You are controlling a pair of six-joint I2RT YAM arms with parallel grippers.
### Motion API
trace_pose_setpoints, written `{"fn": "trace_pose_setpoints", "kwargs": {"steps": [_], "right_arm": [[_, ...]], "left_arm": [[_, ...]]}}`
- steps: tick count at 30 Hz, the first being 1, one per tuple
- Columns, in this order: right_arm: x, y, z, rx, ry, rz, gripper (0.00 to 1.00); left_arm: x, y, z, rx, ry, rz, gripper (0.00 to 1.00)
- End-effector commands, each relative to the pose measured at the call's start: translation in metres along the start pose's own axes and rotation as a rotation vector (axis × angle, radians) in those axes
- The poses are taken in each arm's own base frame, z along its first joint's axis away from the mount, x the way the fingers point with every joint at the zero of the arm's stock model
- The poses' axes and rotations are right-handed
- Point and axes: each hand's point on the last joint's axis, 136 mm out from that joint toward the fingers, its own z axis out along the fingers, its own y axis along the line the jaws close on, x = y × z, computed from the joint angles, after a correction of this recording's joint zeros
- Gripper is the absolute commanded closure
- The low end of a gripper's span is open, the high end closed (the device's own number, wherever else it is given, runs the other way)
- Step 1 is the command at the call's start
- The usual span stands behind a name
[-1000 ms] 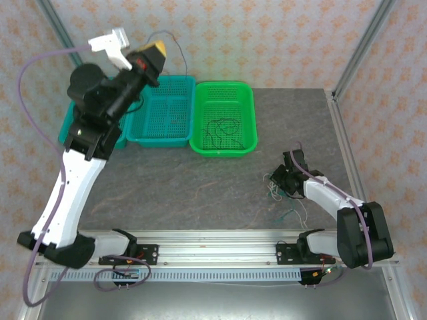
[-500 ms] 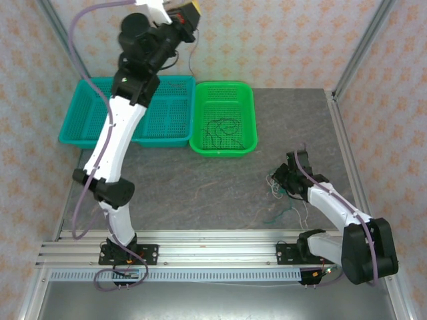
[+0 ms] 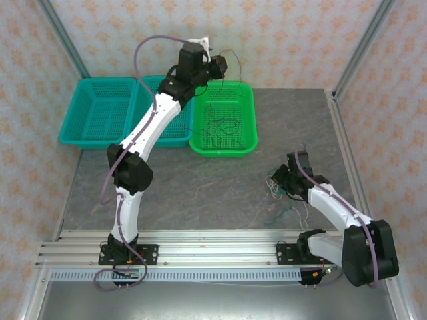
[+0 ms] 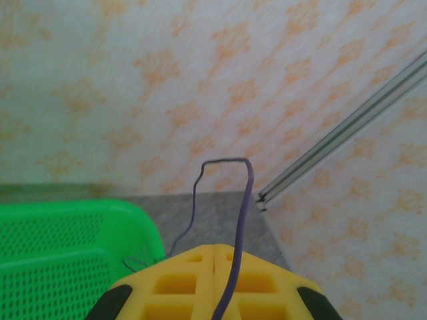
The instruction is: Untangle the cables
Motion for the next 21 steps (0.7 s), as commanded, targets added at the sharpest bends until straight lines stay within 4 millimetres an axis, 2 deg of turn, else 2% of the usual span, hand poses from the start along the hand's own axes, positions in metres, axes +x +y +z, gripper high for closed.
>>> {"fn": "trace_pose_setpoints", "kwargs": {"steps": [1, 5, 7, 8, 11, 14, 16, 17, 19, 21], "right_arm": [[0.006, -0.005, -0.001, 0.005, 0.011, -0.014, 0.94], [0.008, -0.007, -0.002, 0.007, 0.016, -0.016, 0.94], [0.008, -0.006, -0.002, 0.005, 0.02, -0.016, 0.94], [0.008, -0.005, -0.003, 0.002, 0.021, -0.017, 0.94], [0.006, -0.002, -0.004, -0.004, 0.023, -0.021, 0.93], [0.008, 0.008, -0.005, -0.044, 0.043, -0.039, 0.93], [0.014, 0.021, -0.005, -0.102, 0.079, -0.066, 0.92], [0.019, 0.029, -0.005, -0.133, 0.099, -0.085, 0.92], [0.032, 0.045, -0.005, -0.191, 0.146, -0.136, 0.92], [0.049, 0.062, -0.006, -0.234, 0.192, -0.196, 0.91]], "left_arm": [[0.027, 0.033, 0.006, -0.128, 0.033, -0.023, 1.0], [0.068, 0.075, 0.015, -0.257, 0.094, -0.037, 0.97], [0.079, 0.085, 0.013, -0.289, 0.116, -0.059, 0.85], [0.081, 0.084, 0.012, -0.281, 0.123, -0.071, 0.77], [0.07, 0.066, 0.001, -0.224, 0.1, -0.083, 0.52], [0.044, 0.039, -0.022, -0.159, 0.05, -0.073, 0.36], [0.026, 0.016, -0.042, -0.106, 0.011, -0.058, 0.3], [0.013, 0.001, -0.059, -0.07, -0.02, -0.047, 0.29], [0.002, -0.018, -0.083, -0.02, -0.056, -0.033, 0.29], [0.0, -0.036, -0.109, 0.028, -0.086, 0.03, 0.29]]}}
